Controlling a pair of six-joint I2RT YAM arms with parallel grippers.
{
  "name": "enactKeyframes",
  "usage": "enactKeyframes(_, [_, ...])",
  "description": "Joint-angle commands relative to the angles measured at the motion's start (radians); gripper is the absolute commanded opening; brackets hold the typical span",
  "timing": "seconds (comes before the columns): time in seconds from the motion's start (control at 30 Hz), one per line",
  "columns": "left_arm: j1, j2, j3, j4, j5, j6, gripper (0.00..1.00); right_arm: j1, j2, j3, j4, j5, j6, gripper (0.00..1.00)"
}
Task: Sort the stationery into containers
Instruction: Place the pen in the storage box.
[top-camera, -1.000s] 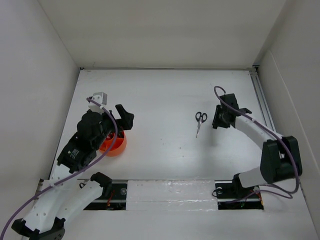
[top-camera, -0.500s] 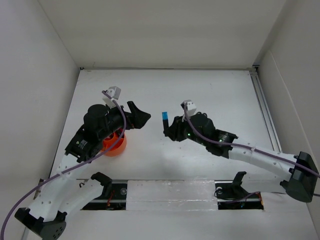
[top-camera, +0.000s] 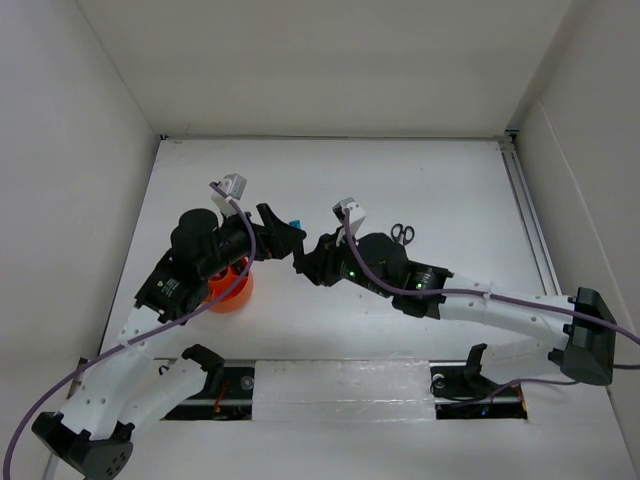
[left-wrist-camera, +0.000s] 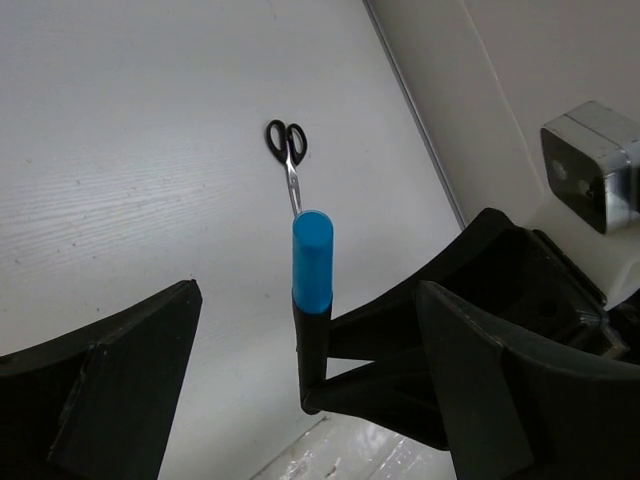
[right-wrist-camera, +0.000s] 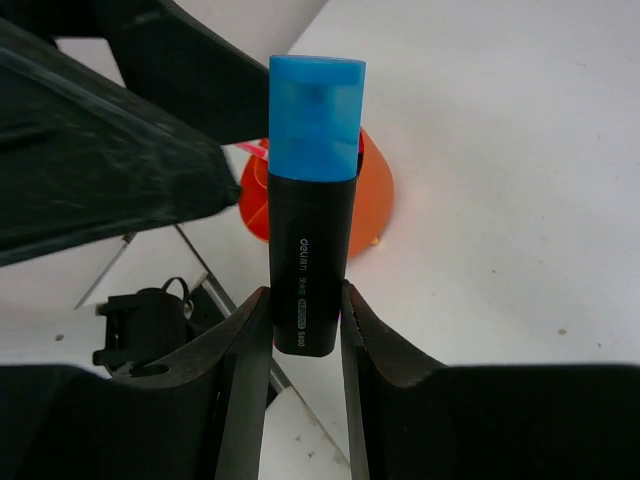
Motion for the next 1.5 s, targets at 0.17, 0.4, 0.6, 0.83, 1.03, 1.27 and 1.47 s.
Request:
enactKeyframes(0.17, [-0.002,0.015,-0.003,0.04,-0.001,-0.005,0.69,0.042,0.001,0.078,0.104,0.013,-0.041,0.0])
enactKeyframes(0.4, [-0.002,0.015,-0.003,0.049,-0.001,-0.005,0.34,0.087,0.03,0.105,0.115,-0.001,-0.062,0.0])
enactKeyframes(0.6, [-0.002,0.015,0.006,0.04,-0.04,-0.005,0.0,0.096,0.05,0.095,0.115,0.051,-0.062,0.0])
enactKeyframes(0.83, [-0.002,0.02,0.006,-0.041,-0.337,-0.015,0.0,0.076,0.05,0.043,0.068,0.162,-0.082,1.0])
enactKeyframes(1.03, [-0.002,0.127,0.057,-0.193,-0.773,-0.13,0.0,0.047,-0.019,-0.072,0.057,0.196,-0.05,1.0])
enactKeyframes(1.27, [-0.002,0.238,0.078,-0.25,-1.02,-0.242,0.0,0.038,-0.152,-0.157,-0.008,0.186,-0.05,1.0])
enactKeyframes(1.47, [0.042,0.247,0.043,-0.115,-0.996,-0.154,0.0,0.038,-0.253,-0.215,-0.046,0.177,-0.05,1.0])
